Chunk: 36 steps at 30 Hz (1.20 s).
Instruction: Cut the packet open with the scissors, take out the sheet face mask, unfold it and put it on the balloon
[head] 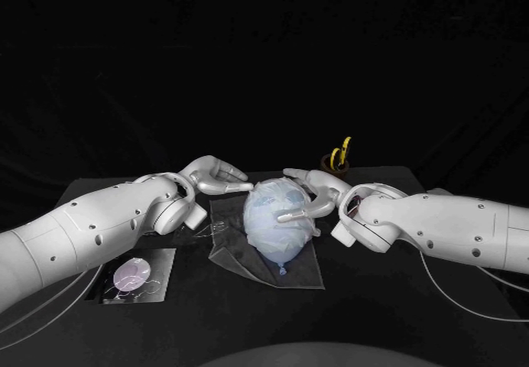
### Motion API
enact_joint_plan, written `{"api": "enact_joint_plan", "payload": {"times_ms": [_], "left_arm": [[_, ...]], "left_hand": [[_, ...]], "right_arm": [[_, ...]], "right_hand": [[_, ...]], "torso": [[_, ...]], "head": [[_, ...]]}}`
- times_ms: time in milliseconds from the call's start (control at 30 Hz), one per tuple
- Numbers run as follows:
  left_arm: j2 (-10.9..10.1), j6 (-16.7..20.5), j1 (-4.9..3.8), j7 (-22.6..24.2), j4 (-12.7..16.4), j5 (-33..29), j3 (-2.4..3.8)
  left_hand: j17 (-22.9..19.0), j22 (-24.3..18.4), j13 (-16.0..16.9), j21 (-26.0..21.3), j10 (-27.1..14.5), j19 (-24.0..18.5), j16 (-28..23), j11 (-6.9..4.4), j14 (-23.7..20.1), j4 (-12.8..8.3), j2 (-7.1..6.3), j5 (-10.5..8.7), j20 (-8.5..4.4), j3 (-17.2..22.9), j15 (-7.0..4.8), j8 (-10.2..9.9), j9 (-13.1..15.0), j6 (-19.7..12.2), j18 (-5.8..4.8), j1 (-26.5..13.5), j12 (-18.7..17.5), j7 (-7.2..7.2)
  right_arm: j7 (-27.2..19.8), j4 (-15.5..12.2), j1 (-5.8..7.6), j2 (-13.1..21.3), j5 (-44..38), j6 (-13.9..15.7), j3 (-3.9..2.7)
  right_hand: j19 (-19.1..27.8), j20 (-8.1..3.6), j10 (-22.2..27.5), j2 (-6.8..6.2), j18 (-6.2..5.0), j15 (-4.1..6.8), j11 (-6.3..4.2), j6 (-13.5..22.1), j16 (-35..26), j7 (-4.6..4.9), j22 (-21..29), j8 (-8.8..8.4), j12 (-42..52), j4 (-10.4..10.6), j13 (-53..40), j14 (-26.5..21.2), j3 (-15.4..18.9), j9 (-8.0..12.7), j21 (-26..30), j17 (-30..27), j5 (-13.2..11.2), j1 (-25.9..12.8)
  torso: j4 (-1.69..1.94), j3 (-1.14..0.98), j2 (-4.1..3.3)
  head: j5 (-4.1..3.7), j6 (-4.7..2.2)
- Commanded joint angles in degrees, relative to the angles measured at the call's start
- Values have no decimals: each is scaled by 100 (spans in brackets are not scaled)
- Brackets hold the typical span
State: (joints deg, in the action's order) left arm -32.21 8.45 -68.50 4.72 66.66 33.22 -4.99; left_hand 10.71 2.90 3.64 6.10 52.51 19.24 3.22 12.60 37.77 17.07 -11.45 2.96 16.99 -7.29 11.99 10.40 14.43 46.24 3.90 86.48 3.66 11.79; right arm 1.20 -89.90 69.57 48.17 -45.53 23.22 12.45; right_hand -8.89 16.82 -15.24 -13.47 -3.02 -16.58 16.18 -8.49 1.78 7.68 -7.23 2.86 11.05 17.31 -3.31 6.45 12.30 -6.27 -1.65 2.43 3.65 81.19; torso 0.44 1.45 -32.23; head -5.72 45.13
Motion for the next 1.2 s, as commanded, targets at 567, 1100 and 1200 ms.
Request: {"api": "enact_joint_plan", "payload": {"times_ms": [567, 1100, 1200], "left_arm": [[55, 15, 48, 78, 50, 399, 10], [127, 133, 54, -18, 42, 722, 10], [160, 181, 73, -52, -23, 784, 9]], "left_hand": [[139, 20, 13, 71, 83, 313, 184, -23, 710, -17, 162, -16, -13, 206, -53, 109, 4, 19, -37, 239, 64, 169], [134, 5, 8, 51, 82, 275, 202, -24, 748, -16, 108, -15, -16, 162, -56, 121, -2, 1, -37, 283, 48, 181], [134, 3, 10, 51, 106, 290, 221, -33, 785, -23, 170, -17, -20, 224, -63, 143, 1, 17, -25, 367, 54, 189]], "right_arm": [[54, -11, -47, -10, -68, -138, 16], [61, -14, -48, -15, -68, -136, 16], [60, -16, -48, -18, -68, -136, 16]], "right_hand": [[-31, 7, -4, 10, -82, -4, 29, -44, -3, 969, 4, 36, 42, -4, -7, 14, -44, -8, -26, 2, -34, 37], [-31, 7, -4, 10, -82, -4, 29, -44, -3, 969, 4, 36, 42, -4, -7, 14, -44, -8, -26, 2, -34, 37], [-32, 6, -12, 16, -83, -4, 30, -59, -3, 969, 5, 42, 57, -4, -5, 18, -44, -16, -27, 2, -36, 36]], "torso": [[-12, -14, -1], [-11, -11, -4], [-15, -8, -4]], "head": [[25, 29], [29, 63], [31, 69]]}}
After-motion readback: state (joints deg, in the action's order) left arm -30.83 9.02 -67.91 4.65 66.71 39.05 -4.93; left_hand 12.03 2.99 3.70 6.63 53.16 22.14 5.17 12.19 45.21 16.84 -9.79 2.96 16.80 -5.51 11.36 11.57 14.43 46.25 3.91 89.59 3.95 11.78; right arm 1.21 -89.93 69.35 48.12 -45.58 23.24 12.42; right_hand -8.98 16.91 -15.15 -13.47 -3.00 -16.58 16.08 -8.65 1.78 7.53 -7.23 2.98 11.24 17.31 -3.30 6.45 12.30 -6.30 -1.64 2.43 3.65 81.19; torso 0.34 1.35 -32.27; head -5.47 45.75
